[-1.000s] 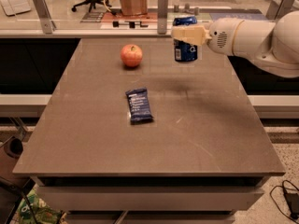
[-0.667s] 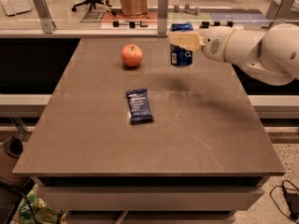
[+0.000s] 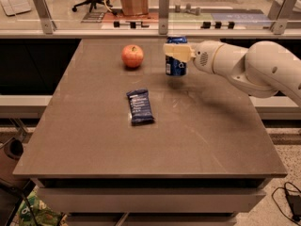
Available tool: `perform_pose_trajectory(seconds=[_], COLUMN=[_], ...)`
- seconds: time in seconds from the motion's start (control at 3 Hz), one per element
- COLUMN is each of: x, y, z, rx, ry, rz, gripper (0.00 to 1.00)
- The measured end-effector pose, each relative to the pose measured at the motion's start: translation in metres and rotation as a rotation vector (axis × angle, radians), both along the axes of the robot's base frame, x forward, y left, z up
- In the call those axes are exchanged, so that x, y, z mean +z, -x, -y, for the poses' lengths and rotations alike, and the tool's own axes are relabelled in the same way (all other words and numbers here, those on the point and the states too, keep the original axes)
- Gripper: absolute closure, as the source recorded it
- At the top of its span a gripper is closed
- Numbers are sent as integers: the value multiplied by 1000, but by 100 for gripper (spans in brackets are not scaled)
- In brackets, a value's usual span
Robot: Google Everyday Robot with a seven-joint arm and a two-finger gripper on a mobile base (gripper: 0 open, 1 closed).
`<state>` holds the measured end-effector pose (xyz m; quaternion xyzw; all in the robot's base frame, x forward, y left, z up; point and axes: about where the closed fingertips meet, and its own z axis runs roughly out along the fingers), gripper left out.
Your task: Place pepsi can upright
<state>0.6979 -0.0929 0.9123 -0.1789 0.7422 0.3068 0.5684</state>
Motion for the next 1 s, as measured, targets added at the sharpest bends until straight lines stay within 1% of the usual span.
perform_pose_trajectory(seconds=[0.33, 0.67, 1.0], x=[-24, -37, -31], y=[-1, -1, -1], z=[-1, 1, 1], rx=[-64, -110, -110], ry=[3, 7, 8], rz=[-30, -40, -40], gripper=[100, 100, 82])
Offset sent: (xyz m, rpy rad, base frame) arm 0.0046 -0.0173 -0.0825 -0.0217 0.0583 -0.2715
